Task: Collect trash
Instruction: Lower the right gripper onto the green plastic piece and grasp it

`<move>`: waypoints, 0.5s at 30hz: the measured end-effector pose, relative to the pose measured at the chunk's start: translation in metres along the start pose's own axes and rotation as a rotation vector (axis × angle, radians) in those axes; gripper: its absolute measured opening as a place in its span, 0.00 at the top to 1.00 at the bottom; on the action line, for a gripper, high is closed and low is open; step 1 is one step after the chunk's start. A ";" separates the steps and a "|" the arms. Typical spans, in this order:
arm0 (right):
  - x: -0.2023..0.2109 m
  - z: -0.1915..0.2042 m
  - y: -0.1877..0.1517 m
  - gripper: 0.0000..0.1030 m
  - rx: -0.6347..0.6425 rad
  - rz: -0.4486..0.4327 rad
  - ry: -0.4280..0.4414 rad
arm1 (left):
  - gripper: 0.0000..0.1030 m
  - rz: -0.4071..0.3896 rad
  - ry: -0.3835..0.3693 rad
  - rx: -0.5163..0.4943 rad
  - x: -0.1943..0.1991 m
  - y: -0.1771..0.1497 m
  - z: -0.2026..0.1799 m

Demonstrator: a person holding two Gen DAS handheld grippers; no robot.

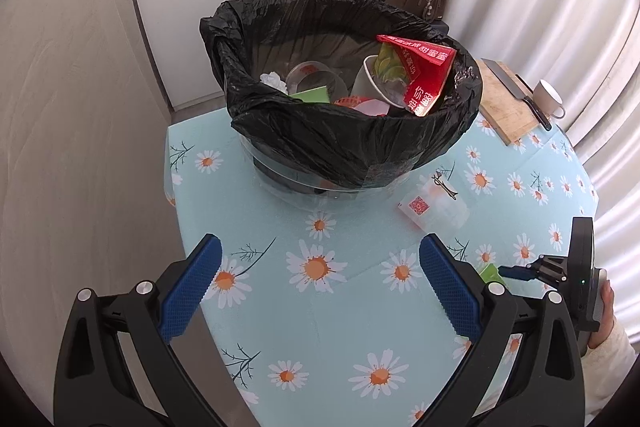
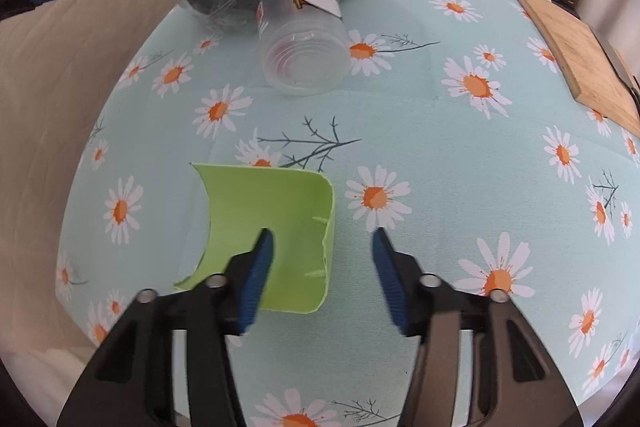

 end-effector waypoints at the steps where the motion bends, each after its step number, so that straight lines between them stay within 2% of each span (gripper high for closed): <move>1: -0.003 0.001 -0.001 0.91 0.028 0.010 -0.030 | 0.06 0.003 0.002 0.004 -0.001 -0.002 -0.001; 2: -0.005 -0.001 -0.002 0.91 0.044 0.012 -0.054 | 0.06 0.005 0.005 0.006 -0.003 -0.003 -0.003; 5: -0.002 -0.009 -0.002 0.91 0.049 0.012 -0.001 | 0.06 0.000 0.028 0.010 -0.007 -0.006 -0.007; 15: 0.019 -0.075 0.003 0.91 0.063 0.037 0.017 | 0.06 0.047 -0.012 0.074 -0.045 -0.007 -0.050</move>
Point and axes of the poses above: each gripper's, at about its wrist camera, not at the fingertips, and x roughly against the way its jaws point, z to its left, y to its top, the point moved 8 cm from there along -x, roughly the way its jaws point, and after that the axes turned 13 degrees about z, right-handed, at the moved point
